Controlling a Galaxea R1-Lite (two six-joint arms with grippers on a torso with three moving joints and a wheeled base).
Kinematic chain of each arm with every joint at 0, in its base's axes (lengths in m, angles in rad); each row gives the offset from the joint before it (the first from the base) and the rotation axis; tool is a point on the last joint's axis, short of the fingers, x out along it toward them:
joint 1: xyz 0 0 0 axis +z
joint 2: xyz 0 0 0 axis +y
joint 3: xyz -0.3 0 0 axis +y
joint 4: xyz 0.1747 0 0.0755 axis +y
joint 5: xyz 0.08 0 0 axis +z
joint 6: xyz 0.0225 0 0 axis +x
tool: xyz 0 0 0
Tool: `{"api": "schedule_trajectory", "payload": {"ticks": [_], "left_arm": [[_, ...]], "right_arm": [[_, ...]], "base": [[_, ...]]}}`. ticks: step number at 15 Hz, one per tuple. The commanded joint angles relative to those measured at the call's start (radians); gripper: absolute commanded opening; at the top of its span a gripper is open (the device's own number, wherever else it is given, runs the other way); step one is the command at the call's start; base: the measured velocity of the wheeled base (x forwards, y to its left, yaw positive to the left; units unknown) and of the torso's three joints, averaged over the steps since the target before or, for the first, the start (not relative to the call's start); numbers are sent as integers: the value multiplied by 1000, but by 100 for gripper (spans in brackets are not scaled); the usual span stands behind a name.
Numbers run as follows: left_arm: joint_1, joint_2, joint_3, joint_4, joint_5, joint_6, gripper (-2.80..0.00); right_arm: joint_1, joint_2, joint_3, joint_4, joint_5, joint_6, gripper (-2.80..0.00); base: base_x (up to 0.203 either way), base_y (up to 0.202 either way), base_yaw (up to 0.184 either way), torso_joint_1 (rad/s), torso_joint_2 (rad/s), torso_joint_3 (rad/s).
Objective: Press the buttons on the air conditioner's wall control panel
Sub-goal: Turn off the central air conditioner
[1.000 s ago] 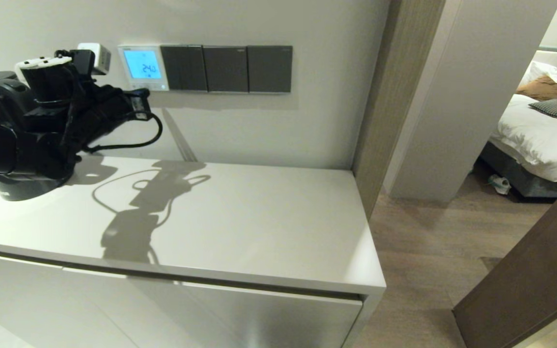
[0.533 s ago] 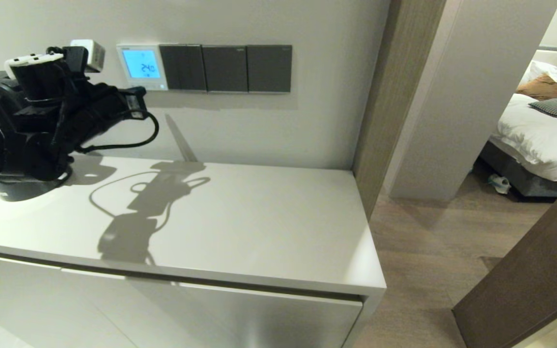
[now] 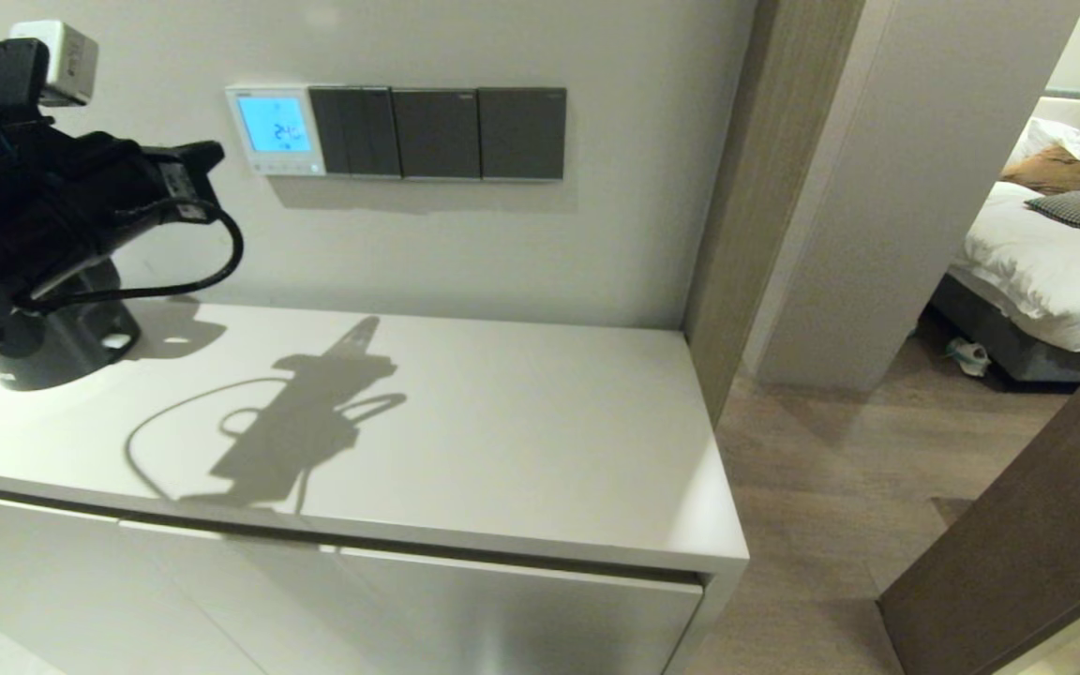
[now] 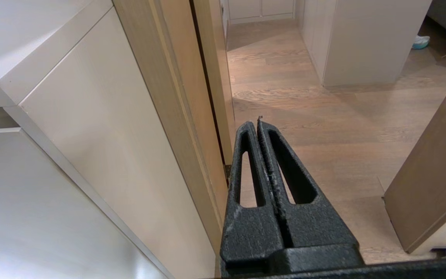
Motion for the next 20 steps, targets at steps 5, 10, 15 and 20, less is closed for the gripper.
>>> {"api": "schedule_trajectory", "payload": {"ticks": [5,10,15,20], "left_arm": [[84,-435,353,1,-8,2,-280],[121,-745,707,12,-10,1,-280],[131,-1032,907,145,30,0,-280],[132,-1336,943,534,49,4,-280]], "right_arm": [[0,1,2,0,0,0,-280],[0,1,2,0,2,0,-280],[0,1,2,0,0,0,-280],[0,1,2,0,0,0,-280]], "base": [[0,0,0,0,0,0],[0,0,0,0,0,0],[0,0,0,0,0,0],[0,0,0,0,0,0]]}}
